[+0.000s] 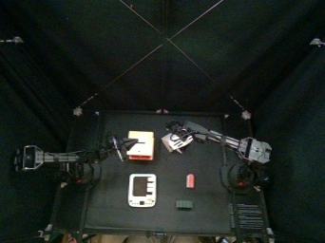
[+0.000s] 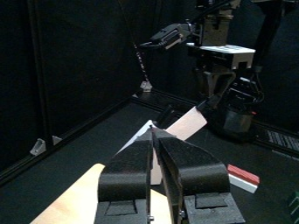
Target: Put cleaver in holder
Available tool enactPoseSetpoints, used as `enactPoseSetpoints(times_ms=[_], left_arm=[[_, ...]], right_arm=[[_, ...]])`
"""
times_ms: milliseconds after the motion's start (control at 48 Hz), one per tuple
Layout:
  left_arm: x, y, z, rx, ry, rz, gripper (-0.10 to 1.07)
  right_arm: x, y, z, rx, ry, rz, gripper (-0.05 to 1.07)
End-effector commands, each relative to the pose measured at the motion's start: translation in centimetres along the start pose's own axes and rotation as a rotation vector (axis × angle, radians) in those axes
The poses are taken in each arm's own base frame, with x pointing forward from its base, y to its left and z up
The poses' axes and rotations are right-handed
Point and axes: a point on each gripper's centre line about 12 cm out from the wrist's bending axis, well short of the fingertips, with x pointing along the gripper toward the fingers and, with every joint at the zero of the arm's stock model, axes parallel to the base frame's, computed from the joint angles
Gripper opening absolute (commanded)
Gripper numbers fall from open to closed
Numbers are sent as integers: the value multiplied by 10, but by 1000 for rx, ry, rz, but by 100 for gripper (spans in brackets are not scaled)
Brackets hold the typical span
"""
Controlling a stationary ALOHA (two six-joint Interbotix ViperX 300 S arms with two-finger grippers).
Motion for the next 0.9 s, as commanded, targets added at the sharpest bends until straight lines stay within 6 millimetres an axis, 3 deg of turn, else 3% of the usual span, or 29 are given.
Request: enactPoseSetpoints(times_ms=[0,104,354,479,688,875], left_arm=[[2,0,5,-2,-18,3,50],[2,0,5,-2,-18,3,50],[2,0,5,-2,-18,3,50],[2,0,4,-2,-15,3,50],[-2,1,4,-2,-17,3,50],[-4,2,6,-3,-25,5,50]], right_arm=[[-16,-2,2,5,-52,12,60],[-17,-3,6,7,-71,-8,66],[-12,2,15,2,-68,-18,66],[-10,4,22,2,-73,-23,62],[-7,5,25,-8,-62,-31,43],[-17,4,28,-18,-102,-36,48]])
